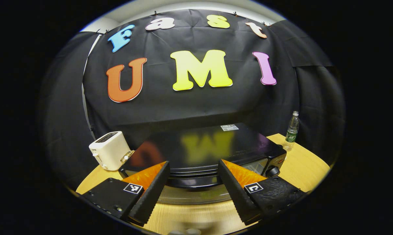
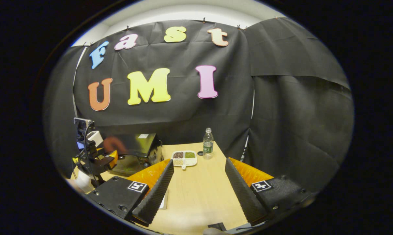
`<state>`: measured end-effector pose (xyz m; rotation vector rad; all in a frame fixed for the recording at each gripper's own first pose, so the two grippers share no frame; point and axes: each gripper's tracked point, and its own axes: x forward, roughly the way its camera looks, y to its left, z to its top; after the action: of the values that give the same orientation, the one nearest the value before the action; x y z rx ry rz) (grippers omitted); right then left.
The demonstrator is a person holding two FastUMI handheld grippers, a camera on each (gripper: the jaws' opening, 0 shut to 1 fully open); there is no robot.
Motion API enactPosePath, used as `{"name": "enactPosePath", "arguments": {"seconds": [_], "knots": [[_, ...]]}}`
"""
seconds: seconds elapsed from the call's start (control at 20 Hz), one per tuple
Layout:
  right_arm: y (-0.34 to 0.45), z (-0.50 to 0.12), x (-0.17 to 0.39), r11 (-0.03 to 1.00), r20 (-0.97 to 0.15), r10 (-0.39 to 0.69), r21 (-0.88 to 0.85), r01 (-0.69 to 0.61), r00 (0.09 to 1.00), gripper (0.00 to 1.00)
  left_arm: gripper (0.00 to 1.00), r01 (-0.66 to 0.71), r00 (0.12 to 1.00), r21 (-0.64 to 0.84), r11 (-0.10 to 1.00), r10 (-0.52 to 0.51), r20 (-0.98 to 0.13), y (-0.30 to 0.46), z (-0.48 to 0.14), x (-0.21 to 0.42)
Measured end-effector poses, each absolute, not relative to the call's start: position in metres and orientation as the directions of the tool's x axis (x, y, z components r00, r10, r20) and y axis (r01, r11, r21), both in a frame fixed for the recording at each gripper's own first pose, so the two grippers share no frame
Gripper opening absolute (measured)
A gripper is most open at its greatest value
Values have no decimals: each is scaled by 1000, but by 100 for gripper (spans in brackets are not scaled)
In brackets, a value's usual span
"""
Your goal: Open the electric oven with the left hand, put the food in, and close the electric oven.
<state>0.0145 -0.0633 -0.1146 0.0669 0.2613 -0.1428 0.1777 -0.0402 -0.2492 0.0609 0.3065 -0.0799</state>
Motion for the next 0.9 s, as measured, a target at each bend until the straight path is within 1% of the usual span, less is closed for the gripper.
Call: {"name": "enactPosePath", "arguments": {"seconds": [0.05, 0.1, 0.25, 0.4, 0.45, 0.5, 0.55, 0.6, 0.65, 0.7, 0.8, 0.9], "knots": [[-64, -114, 15, 988, -259, -134, 46, 150, 957, 100, 98, 86, 949, 45, 995, -69, -307, -40, -249, 178], [-63, -113, 16, 988, -258, -133, 45, 149, 957, 96, 97, 77, 949, 45, 996, -60, -310, -37, -248, 177], [-61, -106, 17, 989, -247, -127, 45, 142, 961, 96, 95, 58, 953, 35, 998, -45, -301, -30, -231, 168], [-53, -95, 22, 991, -216, -109, 48, 122, 970, 96, 95, 32, 974, 34, 999, -24, -225, -16, -182, 150], [-49, -87, 24, 993, -198, -101, 46, 113, 975, 100, 95, 25, 980, 35, 999, -18, -198, -11, -163, 142], [-44, -80, 27, 994, -179, -89, 43, 99, 980, 96, 95, 30, 984, 38, 999, -23, -176, -9, -143, 132], [-39, -71, 30, 996, -161, -77, 40, 84, 984, 96, 95, 32, 988, 52, 998, -24, -151, -6, -125, 120], [-32, -64, 31, 997, -145, -63, 39, 69, 987, 100, 95, 27, 991, 71, 997, -17, -135, 0, -106, 109], [-26, -54, 34, 998, -124, -49, 36, 53, 991, 96, 95, 27, 995, 83, 996, -19, -98, 6, -85, 99], [-21, -47, 35, 999, -108, -36, 35, 40, 993, 96, 95, 32, 997, 86, 996, -26, -67, 7, -65, 88], [-9, -39, 38, 1000, -96, -9, 28, 12, 995, 96, 95, 39, 999, 74, 996, -36, -37, 12, -38, 66], [1, -32, 39, 1000, -88, 9, 27, -7, 996, 96, 95, 33, 999, 55, 998, -32, -33, 19, -19, 47]]}}
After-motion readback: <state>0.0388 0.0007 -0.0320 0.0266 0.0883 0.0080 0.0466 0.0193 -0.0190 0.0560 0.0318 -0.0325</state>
